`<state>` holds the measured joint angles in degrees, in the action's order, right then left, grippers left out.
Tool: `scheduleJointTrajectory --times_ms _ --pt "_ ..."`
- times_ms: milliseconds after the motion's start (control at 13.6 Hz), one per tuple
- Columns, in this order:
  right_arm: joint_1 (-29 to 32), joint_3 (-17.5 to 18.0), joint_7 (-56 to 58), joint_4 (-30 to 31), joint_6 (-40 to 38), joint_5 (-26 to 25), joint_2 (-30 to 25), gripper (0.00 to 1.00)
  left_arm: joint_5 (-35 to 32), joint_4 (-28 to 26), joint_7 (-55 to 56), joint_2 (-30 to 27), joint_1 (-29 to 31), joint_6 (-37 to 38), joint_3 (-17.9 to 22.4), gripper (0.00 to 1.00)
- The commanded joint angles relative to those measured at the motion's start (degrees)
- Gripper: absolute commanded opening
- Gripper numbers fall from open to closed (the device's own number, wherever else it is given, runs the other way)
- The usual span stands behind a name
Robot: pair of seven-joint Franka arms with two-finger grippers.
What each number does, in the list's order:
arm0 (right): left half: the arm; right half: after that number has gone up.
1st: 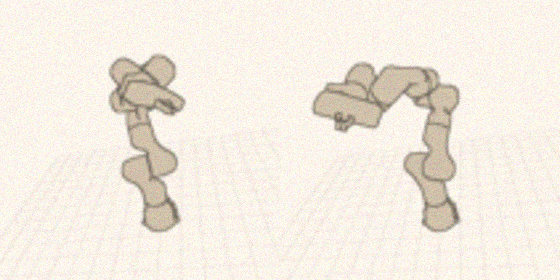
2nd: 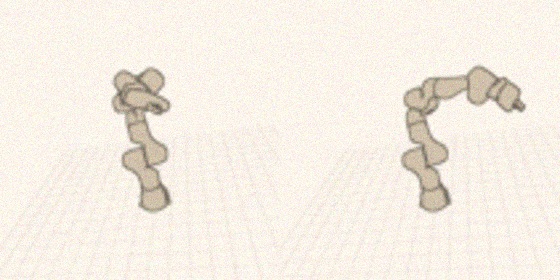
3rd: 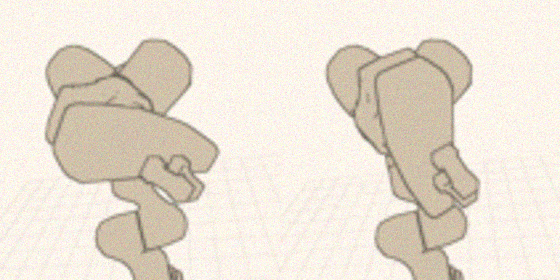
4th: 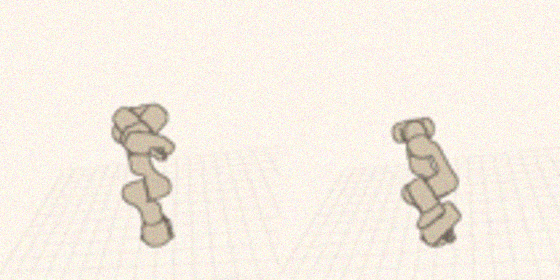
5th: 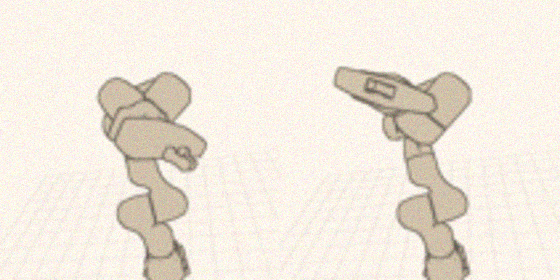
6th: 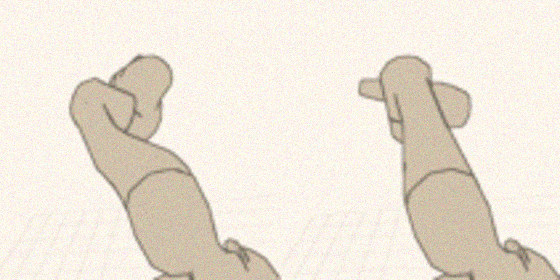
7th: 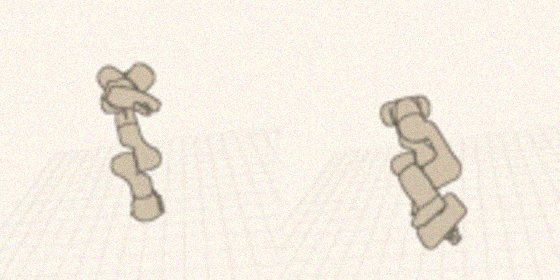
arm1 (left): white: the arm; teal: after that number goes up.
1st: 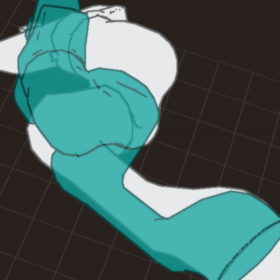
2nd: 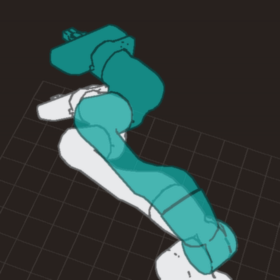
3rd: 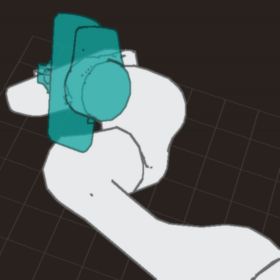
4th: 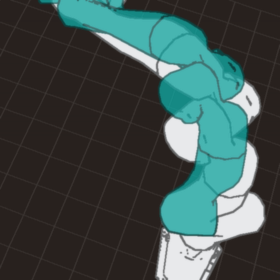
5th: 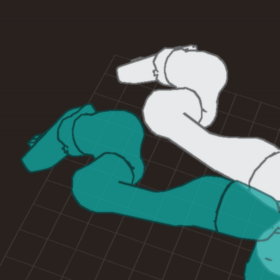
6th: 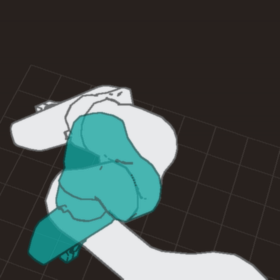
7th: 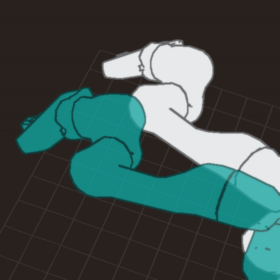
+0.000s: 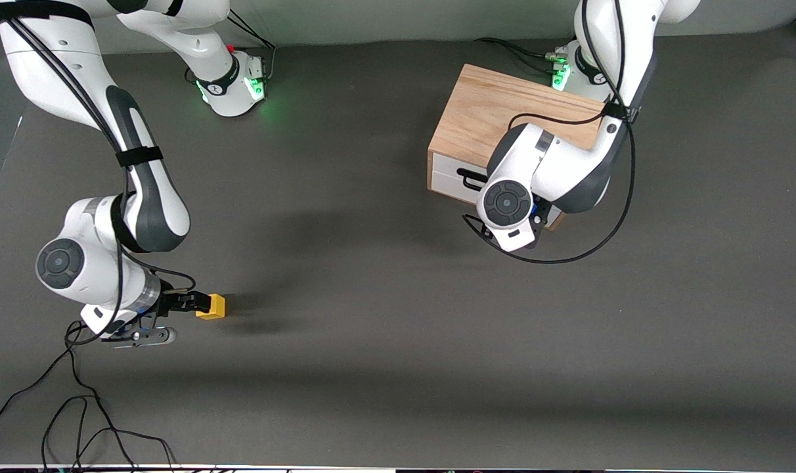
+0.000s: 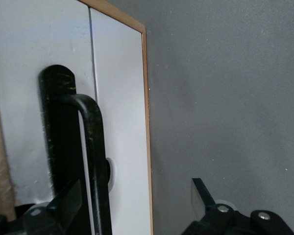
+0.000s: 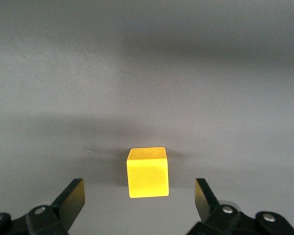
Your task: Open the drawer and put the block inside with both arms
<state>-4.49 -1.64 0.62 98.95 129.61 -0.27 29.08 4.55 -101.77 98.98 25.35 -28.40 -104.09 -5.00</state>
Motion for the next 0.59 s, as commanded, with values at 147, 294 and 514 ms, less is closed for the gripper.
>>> scheduleJointTrajectory --times_ms 147,294,514 --pt "0.4 -0.1 1.7 3.1 2.2 -0.2 -1.5 1.0 -0.9 0.4 1.5 -0.2 -0.4 -2.0 0.3 1.0" --pt "0.4 -0.1 1.7 3.3 3.3 -0.2 -0.8 1.0 -1.6 1.7 1.5 0.1 -0.3 -2.6 0.3 1.0" --pt "0.9 -0.2 1.7 5.9 6.8 -0.2 -0.8 1.0 -1.8 4.0 1.5 2.4 -0.3 -3.1 0.3 1.0"
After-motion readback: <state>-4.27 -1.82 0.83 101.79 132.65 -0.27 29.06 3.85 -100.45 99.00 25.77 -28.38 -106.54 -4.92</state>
